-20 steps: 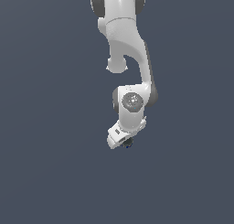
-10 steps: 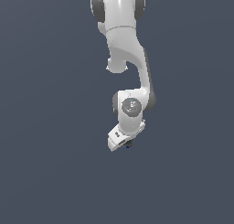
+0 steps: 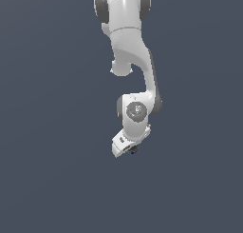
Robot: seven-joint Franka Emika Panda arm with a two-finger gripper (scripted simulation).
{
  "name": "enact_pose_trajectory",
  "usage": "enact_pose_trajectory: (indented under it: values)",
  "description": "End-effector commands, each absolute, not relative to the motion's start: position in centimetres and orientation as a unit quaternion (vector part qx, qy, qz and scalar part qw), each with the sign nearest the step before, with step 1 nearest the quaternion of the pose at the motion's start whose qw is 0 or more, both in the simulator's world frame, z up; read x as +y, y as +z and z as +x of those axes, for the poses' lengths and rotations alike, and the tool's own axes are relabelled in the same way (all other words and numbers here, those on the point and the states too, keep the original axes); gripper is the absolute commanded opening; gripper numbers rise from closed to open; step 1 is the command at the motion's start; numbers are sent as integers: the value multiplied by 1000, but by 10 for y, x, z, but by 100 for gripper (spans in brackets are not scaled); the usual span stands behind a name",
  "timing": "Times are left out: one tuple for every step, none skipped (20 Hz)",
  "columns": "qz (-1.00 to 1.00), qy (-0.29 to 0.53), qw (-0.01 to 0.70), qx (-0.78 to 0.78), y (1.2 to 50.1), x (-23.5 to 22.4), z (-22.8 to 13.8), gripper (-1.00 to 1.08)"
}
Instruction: Pick up the object and move it to a goal position.
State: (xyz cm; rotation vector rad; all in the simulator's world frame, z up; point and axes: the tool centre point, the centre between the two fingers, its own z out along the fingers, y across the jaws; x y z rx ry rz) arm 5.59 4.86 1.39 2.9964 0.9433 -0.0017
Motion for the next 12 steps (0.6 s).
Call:
enact_pose_trajectory:
  values:
    - [954, 0, 0, 300, 15, 48, 56, -100]
    - [954, 0, 0, 300, 16, 48, 56, -100]
    - [954, 0, 0, 300, 18, 47, 56, -100]
    - [954, 0, 0, 300, 20, 47, 55, -100]
    - [954, 0, 0, 300, 23, 46, 55, -100]
    - [954, 0, 0, 300, 26, 45, 54, -100]
    - [954, 0, 0, 300, 30, 44, 54, -100]
    - [954, 0, 0, 300, 35, 43, 53, -100]
    - [954, 0, 0, 300, 40, 41, 53, -100]
    - [954, 0, 0, 300, 46, 40, 52, -100]
    - [954, 0, 0, 300, 52, 38, 51, -100]
    - [954, 0, 0, 300, 59, 37, 50, -100]
